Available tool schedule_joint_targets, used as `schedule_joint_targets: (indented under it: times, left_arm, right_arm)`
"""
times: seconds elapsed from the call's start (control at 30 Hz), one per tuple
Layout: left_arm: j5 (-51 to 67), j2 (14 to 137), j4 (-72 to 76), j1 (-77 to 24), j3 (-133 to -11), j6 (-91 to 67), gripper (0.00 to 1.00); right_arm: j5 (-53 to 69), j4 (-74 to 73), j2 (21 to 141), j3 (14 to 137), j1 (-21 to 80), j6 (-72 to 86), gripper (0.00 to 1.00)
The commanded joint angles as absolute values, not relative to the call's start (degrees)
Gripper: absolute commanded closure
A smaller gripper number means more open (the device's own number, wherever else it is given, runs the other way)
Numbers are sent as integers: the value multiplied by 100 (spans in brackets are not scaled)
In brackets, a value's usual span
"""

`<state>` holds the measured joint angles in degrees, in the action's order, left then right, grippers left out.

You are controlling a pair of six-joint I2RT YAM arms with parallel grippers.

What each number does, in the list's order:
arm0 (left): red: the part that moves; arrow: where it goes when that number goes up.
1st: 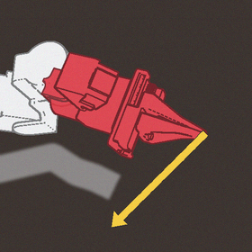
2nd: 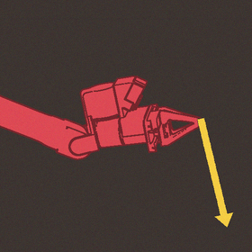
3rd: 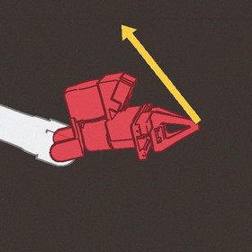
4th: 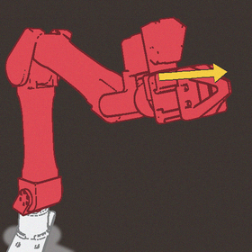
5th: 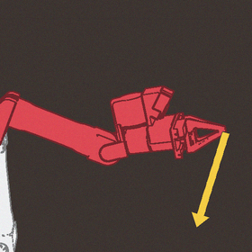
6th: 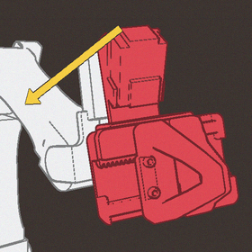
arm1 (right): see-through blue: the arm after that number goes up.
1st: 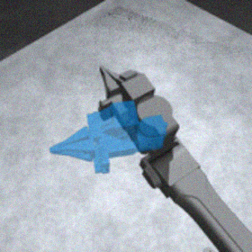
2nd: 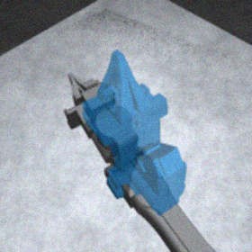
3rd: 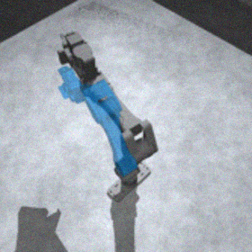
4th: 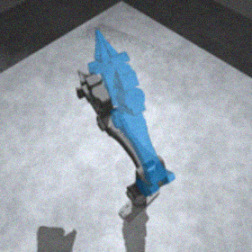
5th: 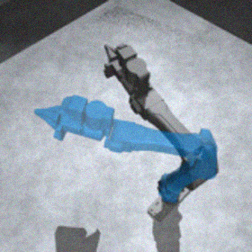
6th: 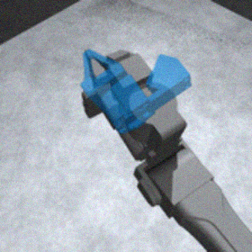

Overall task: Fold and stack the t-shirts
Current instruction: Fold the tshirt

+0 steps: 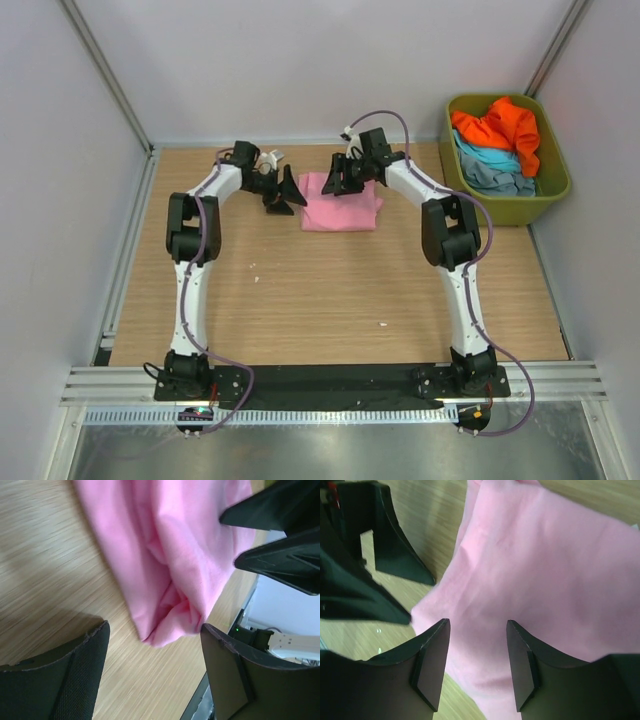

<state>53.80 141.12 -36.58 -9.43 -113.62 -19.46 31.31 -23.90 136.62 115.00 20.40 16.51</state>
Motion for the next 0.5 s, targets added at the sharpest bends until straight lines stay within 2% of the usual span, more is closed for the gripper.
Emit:
schedule_joint_targets:
  times: [0.0,0.23,0.47]
  left_arm:
    - [4878,13668,-4148,-703,-11453,-1530,25]
    - [4764,13657,-4140,-606,-11232,-1468,23]
    - [4772,13966,-4052,-712,-11584,-1546,23]
  right_arm:
    - [3217,-2154,12763,11269,2039,1503,45]
    - [3498,-1785,12270,10609,2030,1784,46]
    - [3674,-1942,12427,10213,2048,1697,46]
